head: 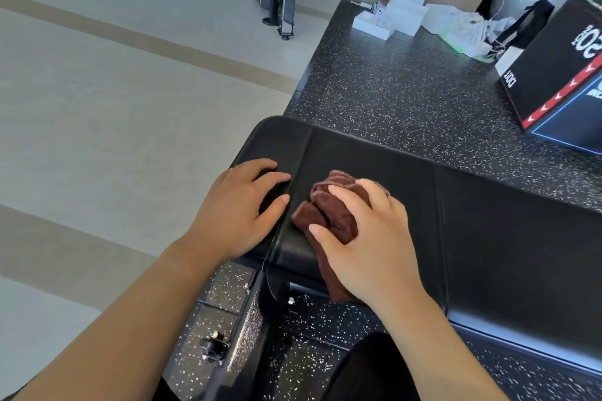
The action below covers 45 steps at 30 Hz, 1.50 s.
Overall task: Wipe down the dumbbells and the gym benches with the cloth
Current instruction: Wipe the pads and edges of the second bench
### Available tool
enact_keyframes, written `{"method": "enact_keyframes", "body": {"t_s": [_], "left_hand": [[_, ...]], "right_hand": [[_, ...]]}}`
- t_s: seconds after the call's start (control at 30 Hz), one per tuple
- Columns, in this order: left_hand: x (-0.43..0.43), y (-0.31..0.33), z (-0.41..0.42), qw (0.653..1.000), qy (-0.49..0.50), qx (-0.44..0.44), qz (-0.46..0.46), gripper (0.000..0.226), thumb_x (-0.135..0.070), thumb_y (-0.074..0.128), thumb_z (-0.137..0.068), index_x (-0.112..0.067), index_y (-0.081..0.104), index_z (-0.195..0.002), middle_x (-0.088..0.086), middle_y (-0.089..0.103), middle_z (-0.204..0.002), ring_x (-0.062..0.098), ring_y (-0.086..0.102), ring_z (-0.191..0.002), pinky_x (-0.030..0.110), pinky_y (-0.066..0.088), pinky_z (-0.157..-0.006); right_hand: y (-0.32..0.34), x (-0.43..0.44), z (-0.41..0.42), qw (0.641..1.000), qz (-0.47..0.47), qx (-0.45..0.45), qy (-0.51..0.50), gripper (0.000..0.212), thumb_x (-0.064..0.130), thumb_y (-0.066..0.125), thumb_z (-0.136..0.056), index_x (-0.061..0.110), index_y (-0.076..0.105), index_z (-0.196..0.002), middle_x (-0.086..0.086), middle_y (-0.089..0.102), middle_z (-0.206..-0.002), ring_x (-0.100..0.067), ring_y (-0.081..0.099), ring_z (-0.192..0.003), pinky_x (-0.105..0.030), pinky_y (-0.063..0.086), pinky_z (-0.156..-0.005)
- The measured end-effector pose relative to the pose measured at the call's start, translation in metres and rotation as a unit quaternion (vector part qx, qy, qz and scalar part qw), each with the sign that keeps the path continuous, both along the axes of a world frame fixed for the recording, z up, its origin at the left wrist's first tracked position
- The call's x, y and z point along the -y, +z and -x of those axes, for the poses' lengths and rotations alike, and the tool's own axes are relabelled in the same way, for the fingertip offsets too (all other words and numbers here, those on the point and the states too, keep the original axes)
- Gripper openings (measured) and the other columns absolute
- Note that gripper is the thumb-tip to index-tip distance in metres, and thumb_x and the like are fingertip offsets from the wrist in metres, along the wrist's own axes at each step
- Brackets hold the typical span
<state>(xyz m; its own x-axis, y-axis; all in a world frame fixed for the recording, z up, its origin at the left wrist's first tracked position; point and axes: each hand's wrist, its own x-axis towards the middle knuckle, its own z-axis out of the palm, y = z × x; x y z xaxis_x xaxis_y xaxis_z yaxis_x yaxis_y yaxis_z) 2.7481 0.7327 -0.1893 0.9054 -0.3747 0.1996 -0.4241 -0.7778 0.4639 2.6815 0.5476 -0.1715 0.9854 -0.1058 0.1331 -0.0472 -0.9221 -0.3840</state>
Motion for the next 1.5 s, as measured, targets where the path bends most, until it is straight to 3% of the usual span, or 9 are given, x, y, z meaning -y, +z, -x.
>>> {"method": "enact_keyframes", "body": {"t_s": [0.13,0.27,0.47,0.6,0.87,1.17,1.3,1.5], "left_hand": [[-0.001,-0.005,-0.009,1.0,-0.009,0.002,0.006,0.047,-0.044,0.042,-0.086,-0.022,0.058,-0.125,0.001,0.051,-0.134,0.02,0.045,-0.125,0.041,0.036,-0.105],[-0.004,-0.006,-0.022,0.999,-0.024,-0.013,0.018,0.05,-0.046,0.041,-0.086,-0.022,0.055,-0.128,0.0,0.048,-0.137,0.018,0.041,-0.128,0.032,0.03,-0.108],[-0.016,0.008,-0.038,0.996,-0.037,-0.081,0.005,0.041,-0.035,0.047,-0.092,-0.019,0.054,-0.129,0.002,0.046,-0.14,0.021,0.04,-0.129,0.032,0.029,-0.108],[-0.027,0.026,-0.044,0.989,-0.018,-0.147,0.003,0.041,-0.03,0.049,-0.092,-0.019,0.051,-0.132,0.003,0.043,-0.143,0.022,0.037,-0.132,0.031,0.026,-0.109],[-0.045,0.074,-0.044,0.961,-0.028,-0.27,-0.042,0.042,-0.031,0.048,-0.093,-0.023,0.047,-0.134,-0.001,0.039,-0.145,0.019,0.033,-0.133,0.037,0.031,-0.11],[0.01,0.084,-0.101,0.949,-0.021,-0.295,-0.104,0.049,-0.034,0.046,-0.093,-0.023,0.038,-0.14,0.0,0.029,-0.152,0.022,0.029,-0.137,0.042,0.032,-0.111],[0.046,0.067,-0.124,0.949,0.03,-0.296,-0.109,0.056,-0.037,0.043,-0.093,-0.023,0.028,-0.145,0.0,0.019,-0.155,0.02,0.02,-0.141,0.037,0.027,-0.111],[0.057,0.055,-0.125,0.95,0.051,-0.276,-0.137,0.058,-0.034,0.046,-0.092,-0.014,0.031,-0.144,0.004,0.027,-0.153,0.024,0.024,-0.14,0.042,0.028,-0.11]], "right_hand": [[0.0,-0.006,-0.025,1.0,0.003,-0.007,-0.011,0.042,0.044,0.061,-0.083,0.045,0.049,-0.123,0.014,0.036,-0.135,-0.023,0.031,-0.12,-0.037,0.039,-0.098],[0.0,-0.008,-0.063,1.0,-0.01,0.001,-0.016,0.037,0.037,0.061,-0.084,0.044,0.053,-0.119,0.011,0.04,-0.133,-0.024,0.033,-0.115,-0.026,0.031,-0.083],[0.007,-0.013,-0.076,0.999,-0.021,-0.024,-0.03,0.039,0.034,0.062,-0.085,0.041,0.053,-0.122,0.009,0.038,-0.137,-0.025,0.033,-0.116,-0.025,0.029,-0.084],[0.018,-0.02,-0.067,0.995,-0.026,-0.075,-0.063,0.04,0.033,0.061,-0.086,0.039,0.053,-0.125,0.006,0.037,-0.14,-0.03,0.033,-0.12,-0.037,0.037,-0.097],[0.034,-0.028,-0.068,0.981,-0.028,-0.168,-0.097,0.044,0.027,0.061,-0.085,0.035,0.053,-0.128,-0.001,0.034,-0.145,-0.034,0.029,-0.127,-0.054,0.042,-0.096],[0.037,0.016,-0.134,0.978,0.003,-0.207,-0.026,0.053,0.021,0.062,-0.083,0.036,0.047,-0.132,-0.001,0.032,-0.148,-0.036,0.029,-0.13,-0.055,0.038,-0.095],[0.033,0.048,-0.175,0.973,-0.019,-0.221,-0.06,0.047,0.028,0.057,-0.088,0.034,0.047,-0.133,-0.002,0.033,-0.147,-0.034,0.032,-0.126,-0.052,0.04,-0.097],[0.031,0.048,-0.189,0.969,-0.052,-0.239,-0.045,0.044,0.032,0.056,-0.089,0.035,0.047,-0.132,-0.002,0.036,-0.143,-0.033,0.037,-0.119,-0.048,0.04,-0.096]]}}
